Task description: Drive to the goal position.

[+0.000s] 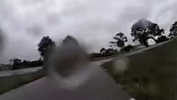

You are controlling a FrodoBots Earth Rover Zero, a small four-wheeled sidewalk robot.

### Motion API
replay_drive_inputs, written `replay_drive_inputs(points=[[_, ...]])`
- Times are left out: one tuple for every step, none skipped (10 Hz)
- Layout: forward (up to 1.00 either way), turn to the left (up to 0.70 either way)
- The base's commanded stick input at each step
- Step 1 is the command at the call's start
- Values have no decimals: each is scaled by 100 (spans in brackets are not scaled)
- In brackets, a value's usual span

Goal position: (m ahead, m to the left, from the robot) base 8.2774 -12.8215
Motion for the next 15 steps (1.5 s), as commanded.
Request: replay_drive_inputs(points=[[100, 40], [100, 40], [100, 40], [100, 40], [100, 40], [100, 40], [100, 40], [100, 0], [100, 0], [100, 0], [100, 0], [100, 0], [100, -21], [100, -40], [100, -40]])
